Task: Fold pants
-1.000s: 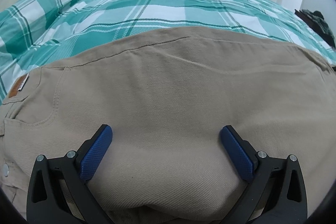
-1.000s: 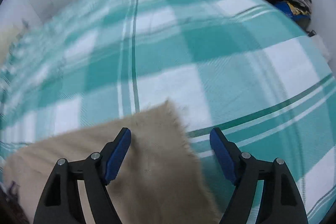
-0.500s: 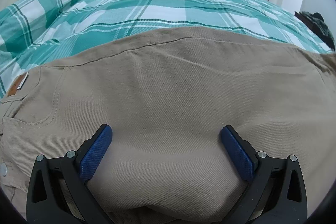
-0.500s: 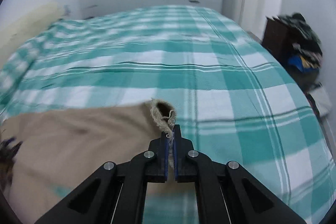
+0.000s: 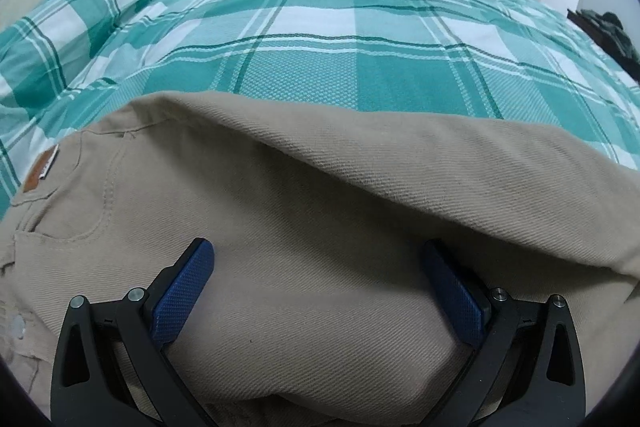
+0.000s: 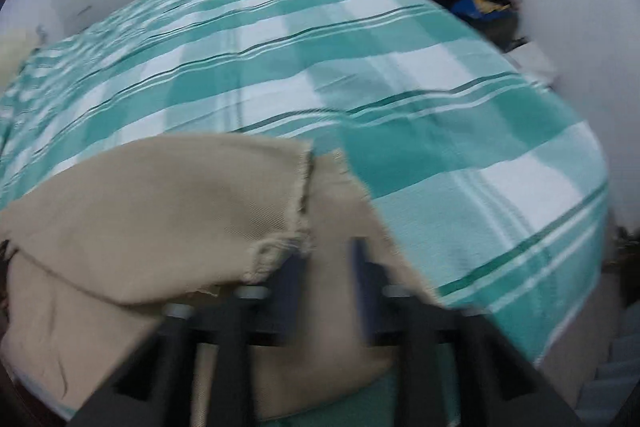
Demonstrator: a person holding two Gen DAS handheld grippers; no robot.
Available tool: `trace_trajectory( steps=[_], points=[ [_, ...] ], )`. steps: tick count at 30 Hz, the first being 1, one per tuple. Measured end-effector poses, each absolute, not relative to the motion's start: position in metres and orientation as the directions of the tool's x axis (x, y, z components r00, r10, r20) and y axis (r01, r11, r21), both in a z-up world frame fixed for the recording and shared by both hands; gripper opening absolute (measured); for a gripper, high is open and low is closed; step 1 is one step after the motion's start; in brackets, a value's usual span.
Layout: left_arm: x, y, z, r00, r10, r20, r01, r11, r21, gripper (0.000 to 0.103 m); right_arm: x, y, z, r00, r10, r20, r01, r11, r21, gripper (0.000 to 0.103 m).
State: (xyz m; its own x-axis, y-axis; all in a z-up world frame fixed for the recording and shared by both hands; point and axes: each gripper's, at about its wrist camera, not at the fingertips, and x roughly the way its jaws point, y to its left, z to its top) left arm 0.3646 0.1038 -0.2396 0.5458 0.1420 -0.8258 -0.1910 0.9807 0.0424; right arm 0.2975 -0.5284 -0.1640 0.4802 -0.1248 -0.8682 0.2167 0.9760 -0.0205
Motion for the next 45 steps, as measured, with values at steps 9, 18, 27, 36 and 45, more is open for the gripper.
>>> trace_trajectory(
  steps=[9, 18, 27, 36, 45],
  points=[
    [0.28, 0.049, -0.18, 0.508, -0.028, -0.861, -0.041, 0.998, -0.056, 0.101, 0.27, -0.45, -0.128, 0.615, 0.009, -0.788, 0.083, 0.994, 0.075, 0.057],
    [0.154, 0.051, -0.198, 0.383, -0.038, -0.923, 0.104, 0.995, 0.003, 0.102, 0.242, -0.299, -0.197, 0.461, 0.15, -0.875, -0.301, 0.953, 0.005, 0.059],
    [0.146, 0.054, -0.192, 0.412, -0.023, -0.911, 0.081, 0.997, 0.011, 0.102, 0.233, -0.313, -0.206, 0.508, 0.164, -0.846, -0.295, 0.955, 0.008, 0.061],
    [0.167, 0.079, -0.166, 0.5, 0.07, -0.863, -0.035, 0.998, 0.061, 0.101, 0.221, -0.3, -0.21, 0.539, 0.162, -0.826, -0.296, 0.955, -0.006, 0.063],
    [0.158, 0.083, -0.208, 0.461, 0.172, -0.871, -0.083, 0.985, 0.15, 0.102, 0.227, -0.342, -0.193, 0.519, 0.203, -0.831, -0.203, 0.973, 0.11, 0.064]
  ],
)
